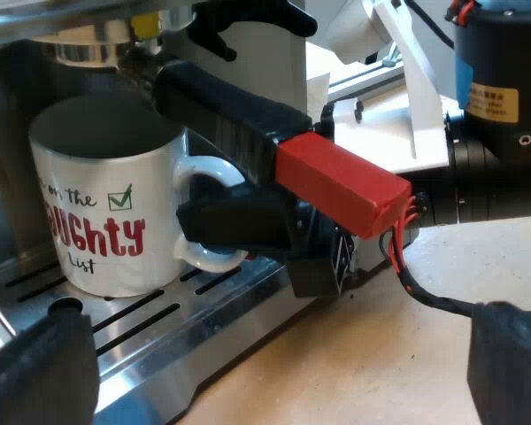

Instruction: Remove mug from coffee machine

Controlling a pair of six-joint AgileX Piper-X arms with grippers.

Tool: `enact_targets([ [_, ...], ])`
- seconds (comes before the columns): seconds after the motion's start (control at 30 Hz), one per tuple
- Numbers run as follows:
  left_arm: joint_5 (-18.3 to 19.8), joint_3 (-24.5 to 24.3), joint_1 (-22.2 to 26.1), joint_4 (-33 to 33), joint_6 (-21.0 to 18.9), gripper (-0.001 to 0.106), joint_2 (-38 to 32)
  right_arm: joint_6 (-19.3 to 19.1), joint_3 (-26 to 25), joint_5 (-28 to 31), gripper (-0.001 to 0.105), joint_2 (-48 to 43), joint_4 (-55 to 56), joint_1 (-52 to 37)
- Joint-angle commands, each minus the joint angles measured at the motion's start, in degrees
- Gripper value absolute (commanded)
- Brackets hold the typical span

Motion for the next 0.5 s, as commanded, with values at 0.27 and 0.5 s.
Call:
enact_targets([
  [0.27,1.0,-0.1,-0.1,-1.1,-0.1,0.086,-0.2,-0.5,-0.5,0.3,0.000,-0.6,-0.8,2.2],
  [0.5,1.0,-0.1,-0.1,-1.1,-0.1,0.086,-0.2,-0.6,-0.5,6.2,0.000,-1.9,-0.4,4.2],
])
